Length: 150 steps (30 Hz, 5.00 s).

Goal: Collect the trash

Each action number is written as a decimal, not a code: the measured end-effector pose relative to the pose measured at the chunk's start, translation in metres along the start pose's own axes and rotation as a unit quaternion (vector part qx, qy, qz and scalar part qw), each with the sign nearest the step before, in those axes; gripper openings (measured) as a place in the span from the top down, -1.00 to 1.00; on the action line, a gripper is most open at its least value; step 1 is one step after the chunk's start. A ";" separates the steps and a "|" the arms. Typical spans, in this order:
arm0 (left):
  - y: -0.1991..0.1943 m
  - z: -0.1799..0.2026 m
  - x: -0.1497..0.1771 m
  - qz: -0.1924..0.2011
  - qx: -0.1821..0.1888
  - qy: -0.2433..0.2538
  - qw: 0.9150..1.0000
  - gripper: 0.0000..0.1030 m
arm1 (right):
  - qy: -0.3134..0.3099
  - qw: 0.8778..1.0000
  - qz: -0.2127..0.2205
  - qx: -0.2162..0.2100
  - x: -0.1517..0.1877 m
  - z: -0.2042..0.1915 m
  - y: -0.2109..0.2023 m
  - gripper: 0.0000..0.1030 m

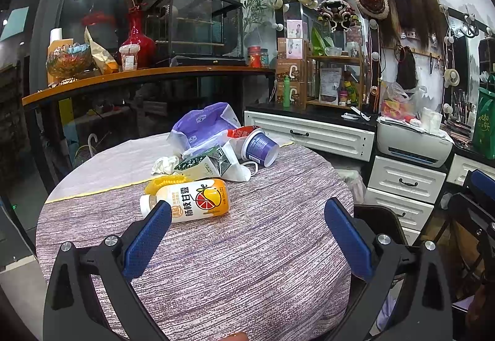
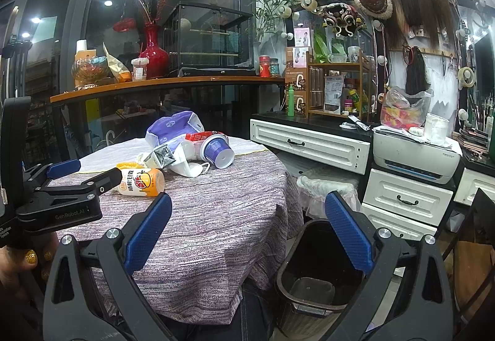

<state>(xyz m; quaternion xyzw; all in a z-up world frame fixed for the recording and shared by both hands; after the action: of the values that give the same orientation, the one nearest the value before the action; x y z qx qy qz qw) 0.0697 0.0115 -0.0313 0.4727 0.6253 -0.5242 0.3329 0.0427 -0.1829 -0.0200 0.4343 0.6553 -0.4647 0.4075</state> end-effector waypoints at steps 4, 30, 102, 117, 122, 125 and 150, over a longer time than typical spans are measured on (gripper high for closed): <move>0.000 -0.001 0.000 0.000 0.000 0.000 1.000 -0.90 | 0.000 1.000 0.000 0.000 0.000 0.000 0.000 -0.90; 0.001 -0.001 0.000 -0.001 0.000 0.000 1.000 -0.90 | 0.000 1.000 -0.001 0.000 0.001 0.000 0.001 -0.90; 0.068 -0.120 0.042 -0.142 0.015 0.004 0.990 -0.90 | -0.308 0.860 -0.270 -0.304 0.051 -0.198 0.228 -0.90; 0.084 -0.158 0.071 -0.171 0.034 -0.037 0.984 -0.90 | -0.549 0.730 -0.300 -0.274 0.108 -0.244 0.268 -0.49; 0.092 -0.163 0.075 -0.171 0.047 -0.049 0.983 -0.90 | -0.558 0.716 -0.309 -0.283 0.114 -0.253 0.269 -0.44; 0.096 -0.166 0.080 -0.178 0.055 -0.065 0.980 -0.90 | -0.552 0.718 -0.314 -0.284 0.116 -0.258 0.268 -0.39; 0.169 -0.137 0.064 -0.235 0.116 -0.069 0.963 -0.80 | -0.289 0.871 -0.303 -0.258 0.085 -0.135 0.187 -0.20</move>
<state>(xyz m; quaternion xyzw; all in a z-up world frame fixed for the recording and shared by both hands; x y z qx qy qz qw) 0.2179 0.1603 -0.1160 0.3108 0.6293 -0.6877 0.1857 0.1777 -0.0007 -0.1154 -0.0599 0.7043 -0.4849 0.5150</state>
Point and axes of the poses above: each gripper's, at about its wrist camera, not at the fingertips, and y roughly the way its jaws point, z to its right, x to its underside, the point moved 7 cm from there along y, roughly the way its jaws point, and after that the axes turned 13 degrees about y, right-handed, at the moved point
